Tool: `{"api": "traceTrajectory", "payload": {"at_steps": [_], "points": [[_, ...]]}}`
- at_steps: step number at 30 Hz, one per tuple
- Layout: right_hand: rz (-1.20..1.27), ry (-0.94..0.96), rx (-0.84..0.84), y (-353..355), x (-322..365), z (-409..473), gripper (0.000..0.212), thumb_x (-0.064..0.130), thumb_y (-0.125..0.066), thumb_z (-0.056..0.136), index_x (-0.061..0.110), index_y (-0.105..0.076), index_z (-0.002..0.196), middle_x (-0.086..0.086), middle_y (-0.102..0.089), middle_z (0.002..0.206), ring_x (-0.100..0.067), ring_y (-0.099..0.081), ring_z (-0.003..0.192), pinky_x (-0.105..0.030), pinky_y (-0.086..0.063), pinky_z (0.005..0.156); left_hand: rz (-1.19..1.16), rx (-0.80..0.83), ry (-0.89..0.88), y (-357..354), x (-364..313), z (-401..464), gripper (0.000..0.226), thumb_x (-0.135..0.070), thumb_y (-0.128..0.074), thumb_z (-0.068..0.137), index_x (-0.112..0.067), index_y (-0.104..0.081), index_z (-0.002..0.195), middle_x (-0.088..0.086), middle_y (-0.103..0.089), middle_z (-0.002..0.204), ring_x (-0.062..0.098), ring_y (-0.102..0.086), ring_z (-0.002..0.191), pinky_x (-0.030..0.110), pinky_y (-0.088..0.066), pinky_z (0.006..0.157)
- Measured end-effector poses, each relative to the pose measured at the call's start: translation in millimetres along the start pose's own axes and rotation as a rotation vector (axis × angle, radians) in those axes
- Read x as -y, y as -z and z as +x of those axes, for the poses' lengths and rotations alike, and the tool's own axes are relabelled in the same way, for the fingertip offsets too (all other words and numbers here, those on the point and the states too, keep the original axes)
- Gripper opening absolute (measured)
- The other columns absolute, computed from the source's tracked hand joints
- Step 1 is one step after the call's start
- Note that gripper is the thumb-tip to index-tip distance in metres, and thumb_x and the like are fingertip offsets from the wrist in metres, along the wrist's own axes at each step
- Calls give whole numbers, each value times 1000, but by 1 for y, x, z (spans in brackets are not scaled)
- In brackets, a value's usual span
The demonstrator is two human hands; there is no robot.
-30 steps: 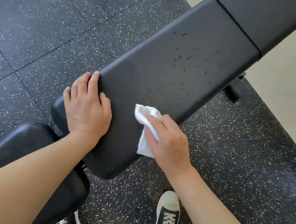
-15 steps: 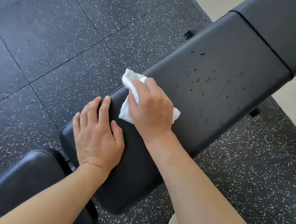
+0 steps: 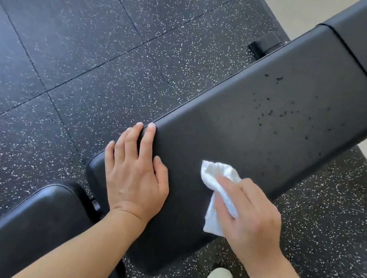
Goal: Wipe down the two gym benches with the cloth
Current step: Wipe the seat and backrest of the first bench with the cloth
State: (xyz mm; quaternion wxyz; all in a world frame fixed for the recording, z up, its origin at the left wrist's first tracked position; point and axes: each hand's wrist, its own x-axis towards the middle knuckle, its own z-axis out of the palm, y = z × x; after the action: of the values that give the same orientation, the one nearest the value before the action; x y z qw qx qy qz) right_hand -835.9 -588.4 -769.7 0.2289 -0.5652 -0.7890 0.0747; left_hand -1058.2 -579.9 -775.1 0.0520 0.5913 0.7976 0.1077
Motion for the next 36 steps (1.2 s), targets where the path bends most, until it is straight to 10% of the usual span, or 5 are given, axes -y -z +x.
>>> {"api": "traceTrajectory", "payload": {"at_steps": [14,28,36], "points": [[5,-212,-16,-65,57,160,14,28,-68,92,15,-70,97,-2,-62,90,-25,-60,73,-31,-29,54,-8,18,9,3,-3,1,64,-28,-45,94,-13,-46,156,13,-47,158,38,-43,143,57,-27,123],[-39,-170,-59,1,-10,-1,34,23,-64,95,41,-58,123,15,-38,90,-5,-37,74,-18,-34,61,-19,-5,5,3,-2,0,64,-29,-46,94,-13,-46,156,12,-48,157,37,-44,142,57,-28,123],[-7,-502,-169,-41,19,129,31,16,-60,85,36,-76,103,0,-59,86,-25,-51,63,-28,-27,52,-34,8,15,5,-5,0,63,-27,-46,94,-13,-47,155,12,-47,157,37,-43,144,57,-26,124]]}}
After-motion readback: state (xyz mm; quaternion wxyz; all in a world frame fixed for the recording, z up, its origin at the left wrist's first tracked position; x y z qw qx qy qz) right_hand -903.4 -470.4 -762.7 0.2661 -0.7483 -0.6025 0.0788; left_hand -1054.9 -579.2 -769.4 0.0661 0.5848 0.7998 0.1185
